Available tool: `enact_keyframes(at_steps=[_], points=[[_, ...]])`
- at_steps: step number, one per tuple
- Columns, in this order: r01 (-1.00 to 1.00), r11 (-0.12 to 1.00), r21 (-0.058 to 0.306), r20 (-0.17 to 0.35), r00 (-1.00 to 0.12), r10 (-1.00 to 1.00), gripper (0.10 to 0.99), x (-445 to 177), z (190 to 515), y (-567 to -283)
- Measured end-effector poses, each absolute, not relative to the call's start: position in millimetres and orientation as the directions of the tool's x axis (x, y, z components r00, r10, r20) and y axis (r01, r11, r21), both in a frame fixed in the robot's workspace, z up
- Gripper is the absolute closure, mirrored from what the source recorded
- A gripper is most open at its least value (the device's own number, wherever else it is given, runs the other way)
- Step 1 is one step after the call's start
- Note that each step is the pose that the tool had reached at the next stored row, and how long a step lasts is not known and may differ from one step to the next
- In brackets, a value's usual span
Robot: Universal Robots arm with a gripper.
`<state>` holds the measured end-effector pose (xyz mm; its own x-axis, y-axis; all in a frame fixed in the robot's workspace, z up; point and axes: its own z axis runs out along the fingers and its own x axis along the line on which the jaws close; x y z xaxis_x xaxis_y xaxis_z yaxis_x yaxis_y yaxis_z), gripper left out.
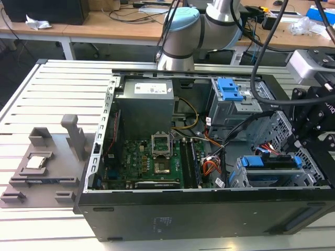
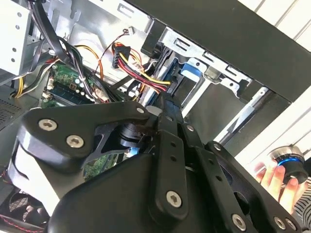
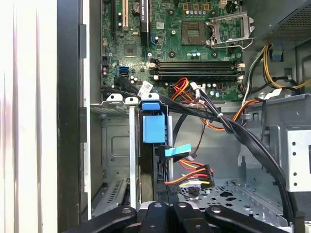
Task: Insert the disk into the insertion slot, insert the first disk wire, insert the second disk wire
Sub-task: 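Insert the first disk wire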
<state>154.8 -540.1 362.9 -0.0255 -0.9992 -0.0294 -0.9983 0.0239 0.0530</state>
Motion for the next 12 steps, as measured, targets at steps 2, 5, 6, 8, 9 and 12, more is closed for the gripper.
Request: enact_keyframes(at_steps=[2, 5, 6, 8, 9, 12], points=[[-0.998, 0.024, 0.053, -0.030, -0.025, -0.999, 0.980, 154.8, 365.2, -540.1], [-0.998, 0.024, 0.053, -0.029, -0.025, -0.999, 0.980, 154.8, 367.6, -540.1], [-0.998, 0.024, 0.053, -0.029, -0.025, -0.999, 0.980, 154.8, 368.4, -540.1], [-0.998, 0.024, 0.053, -0.029, -0.025, -0.999, 0.980, 154.8, 370.5, -540.1], [-0.998, 0.024, 0.053, -0.029, -0.025, -0.999, 0.980, 154.8, 372.5, -540.1], [-0.998, 0.024, 0.053, -0.029, -0.025, -0.999, 0.980, 154.8, 374.1, -540.1]])
